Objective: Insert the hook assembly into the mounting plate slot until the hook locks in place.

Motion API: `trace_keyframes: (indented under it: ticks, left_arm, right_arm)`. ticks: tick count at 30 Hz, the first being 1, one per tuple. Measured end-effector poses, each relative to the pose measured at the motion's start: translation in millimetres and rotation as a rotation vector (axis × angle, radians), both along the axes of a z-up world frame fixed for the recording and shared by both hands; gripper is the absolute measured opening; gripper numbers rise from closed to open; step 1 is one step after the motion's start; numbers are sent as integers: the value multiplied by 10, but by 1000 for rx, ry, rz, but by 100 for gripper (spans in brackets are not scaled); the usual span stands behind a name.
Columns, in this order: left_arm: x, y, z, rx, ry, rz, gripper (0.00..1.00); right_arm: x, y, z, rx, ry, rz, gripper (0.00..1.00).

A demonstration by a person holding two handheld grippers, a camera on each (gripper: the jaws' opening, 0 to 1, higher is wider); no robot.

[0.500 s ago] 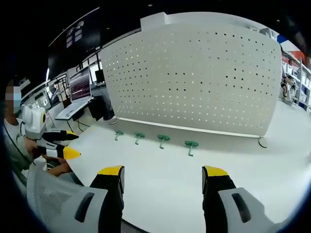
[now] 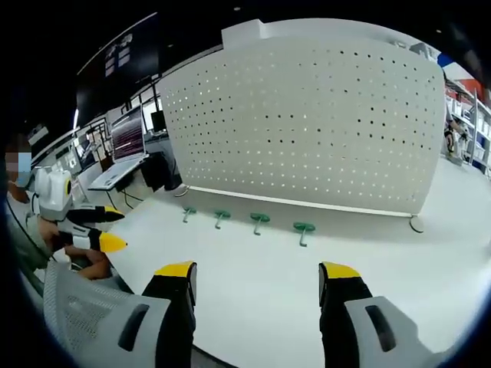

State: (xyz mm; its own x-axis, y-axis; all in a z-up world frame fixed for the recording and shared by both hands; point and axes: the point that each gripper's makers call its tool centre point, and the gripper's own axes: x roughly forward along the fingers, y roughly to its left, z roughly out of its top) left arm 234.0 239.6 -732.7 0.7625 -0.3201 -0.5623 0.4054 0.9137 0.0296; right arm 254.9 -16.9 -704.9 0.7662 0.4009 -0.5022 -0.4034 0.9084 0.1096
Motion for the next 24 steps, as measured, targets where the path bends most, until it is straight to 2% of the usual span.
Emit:
trace_keyframes:
  ticks: [24]
  left_arm:
    - [-115, 3, 73, 1, -18, 9, 58]
  right_arm:
    - [-96, -4, 80, 5, -20, 6, 61]
